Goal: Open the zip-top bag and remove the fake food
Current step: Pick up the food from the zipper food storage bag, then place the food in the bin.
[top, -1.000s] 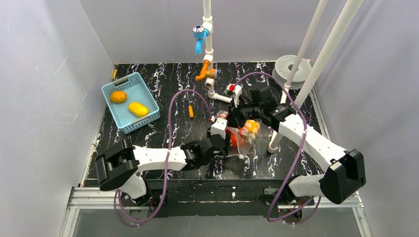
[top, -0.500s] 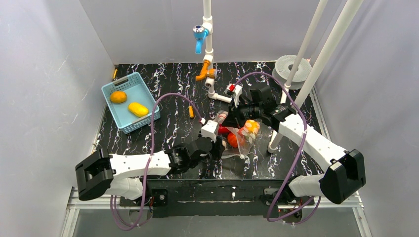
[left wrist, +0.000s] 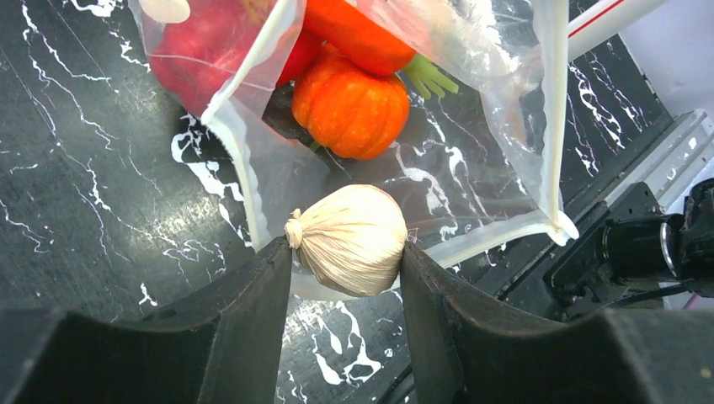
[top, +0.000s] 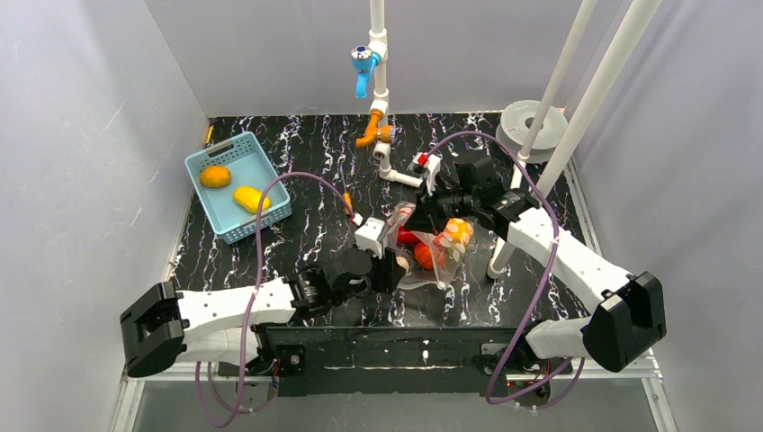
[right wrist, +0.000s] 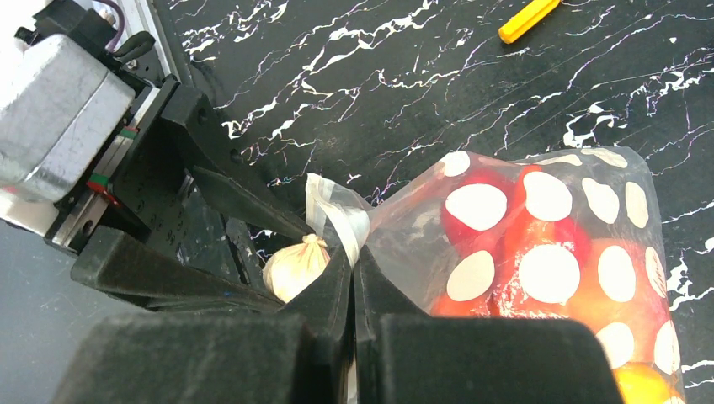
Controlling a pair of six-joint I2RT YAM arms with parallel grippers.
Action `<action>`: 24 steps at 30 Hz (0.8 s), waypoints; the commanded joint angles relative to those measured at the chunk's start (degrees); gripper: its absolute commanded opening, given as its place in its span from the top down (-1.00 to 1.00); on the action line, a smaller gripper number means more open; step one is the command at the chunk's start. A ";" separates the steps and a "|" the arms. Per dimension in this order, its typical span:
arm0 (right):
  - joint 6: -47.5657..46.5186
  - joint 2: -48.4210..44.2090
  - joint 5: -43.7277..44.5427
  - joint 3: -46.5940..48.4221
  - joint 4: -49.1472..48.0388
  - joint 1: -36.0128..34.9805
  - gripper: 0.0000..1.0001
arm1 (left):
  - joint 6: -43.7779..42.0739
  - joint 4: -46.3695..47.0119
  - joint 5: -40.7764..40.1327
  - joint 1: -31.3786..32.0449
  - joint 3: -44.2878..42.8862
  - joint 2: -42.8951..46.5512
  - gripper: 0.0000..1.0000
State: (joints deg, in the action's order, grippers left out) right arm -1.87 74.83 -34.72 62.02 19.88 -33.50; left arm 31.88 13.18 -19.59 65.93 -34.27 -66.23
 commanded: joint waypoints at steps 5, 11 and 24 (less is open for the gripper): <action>0.20 -1.83 -1.14 0.02 -2.39 0.36 0.97 | 1.88 -4.61 6.15 -3.59 1.66 10.90 0.99; 0.20 -1.69 -1.13 0.03 -2.39 0.36 0.97 | 2.00 -12.20 8.65 -6.58 0.97 20.03 0.99; 0.20 -1.64 -1.18 0.09 -2.30 0.45 0.97 | -2.33 -25.86 8.42 -16.62 -4.56 29.74 1.00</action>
State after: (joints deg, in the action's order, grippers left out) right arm -1.87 74.83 -34.72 62.02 19.74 -33.45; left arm 32.45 -7.33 -11.08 51.67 -35.41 -37.58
